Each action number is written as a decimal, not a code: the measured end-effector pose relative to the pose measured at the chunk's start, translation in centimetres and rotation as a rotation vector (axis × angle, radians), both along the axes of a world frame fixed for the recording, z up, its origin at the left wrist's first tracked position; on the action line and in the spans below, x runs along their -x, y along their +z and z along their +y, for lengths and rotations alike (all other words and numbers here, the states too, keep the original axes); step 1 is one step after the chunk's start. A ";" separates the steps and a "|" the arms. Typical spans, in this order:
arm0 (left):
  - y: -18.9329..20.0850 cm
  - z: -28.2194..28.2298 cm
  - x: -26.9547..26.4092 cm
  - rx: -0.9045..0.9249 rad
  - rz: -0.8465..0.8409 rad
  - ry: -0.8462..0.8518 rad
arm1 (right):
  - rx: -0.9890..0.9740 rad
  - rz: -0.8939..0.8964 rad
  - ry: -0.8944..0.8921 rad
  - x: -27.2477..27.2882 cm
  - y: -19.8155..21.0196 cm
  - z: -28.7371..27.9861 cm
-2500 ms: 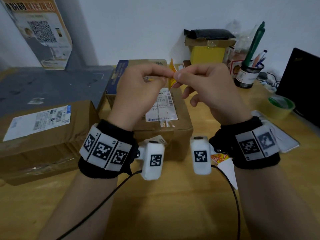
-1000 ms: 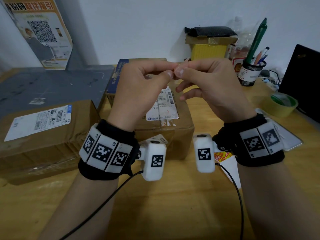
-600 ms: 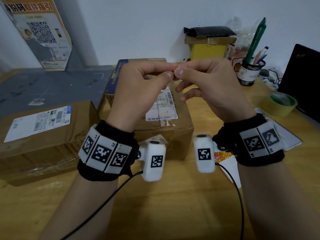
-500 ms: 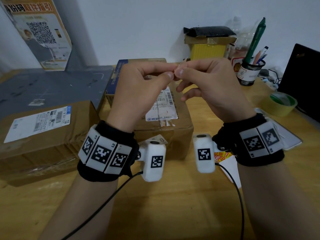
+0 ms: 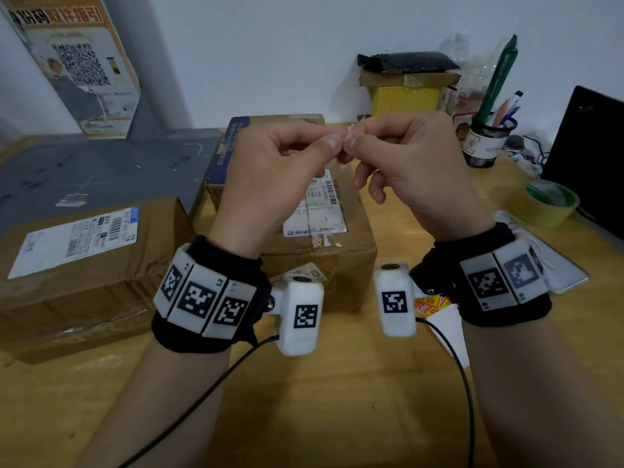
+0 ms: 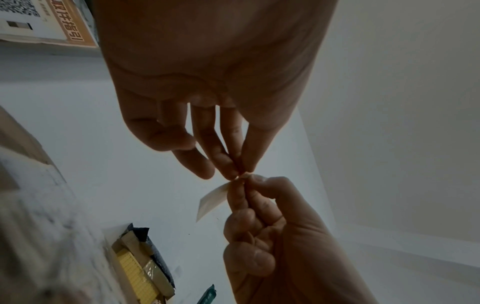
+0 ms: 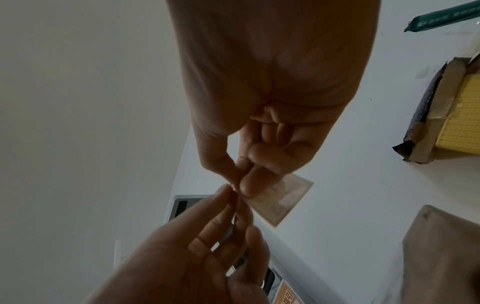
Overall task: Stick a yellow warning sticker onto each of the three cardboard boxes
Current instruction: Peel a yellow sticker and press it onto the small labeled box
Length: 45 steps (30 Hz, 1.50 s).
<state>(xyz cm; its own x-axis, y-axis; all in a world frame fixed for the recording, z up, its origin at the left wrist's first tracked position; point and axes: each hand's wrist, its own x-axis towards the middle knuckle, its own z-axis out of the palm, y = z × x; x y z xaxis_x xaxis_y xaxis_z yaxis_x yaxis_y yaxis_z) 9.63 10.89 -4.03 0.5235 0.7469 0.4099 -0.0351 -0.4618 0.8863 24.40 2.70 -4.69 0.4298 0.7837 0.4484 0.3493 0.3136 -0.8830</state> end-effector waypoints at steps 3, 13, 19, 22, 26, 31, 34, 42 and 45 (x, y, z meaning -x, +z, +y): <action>-0.1 0.4 0.0 0.052 0.008 0.049 | 0.002 -0.001 -0.016 0.0 0.0 0.0; 0.2 1.2 0.3 0.105 0.056 0.153 | 0.093 0.003 -0.141 -0.5 -0.3 0.3; 0.1 1.3 0.4 0.130 0.060 0.171 | 0.281 -0.102 -0.267 -1.3 -0.8 0.2; 0.1 1.6 0.6 0.150 0.034 0.195 | 0.334 -0.112 -0.330 -1.9 -0.9 0.1; 0.2 2.2 0.9 0.150 -0.020 0.232 | 0.434 -0.107 -0.388 -2.8 -1.1 -0.3; 0.4 2.1 1.1 0.135 -0.025 0.191 | 0.535 -0.095 -0.437 -3.3 -1.1 -0.5; 0.4 1.7 1.0 0.155 -0.008 0.156 | 0.548 -0.132 -0.446 -3.4 -1.1 -0.5; 0.4 0.9 0.8 0.147 0.044 0.115 | 0.451 -0.104 -0.348 -1.5 0.7 -1.0; 0.3 0.7 0.7 0.129 0.061 0.098 | 0.480 -0.025 -0.280 -0.9 0.9 -0.9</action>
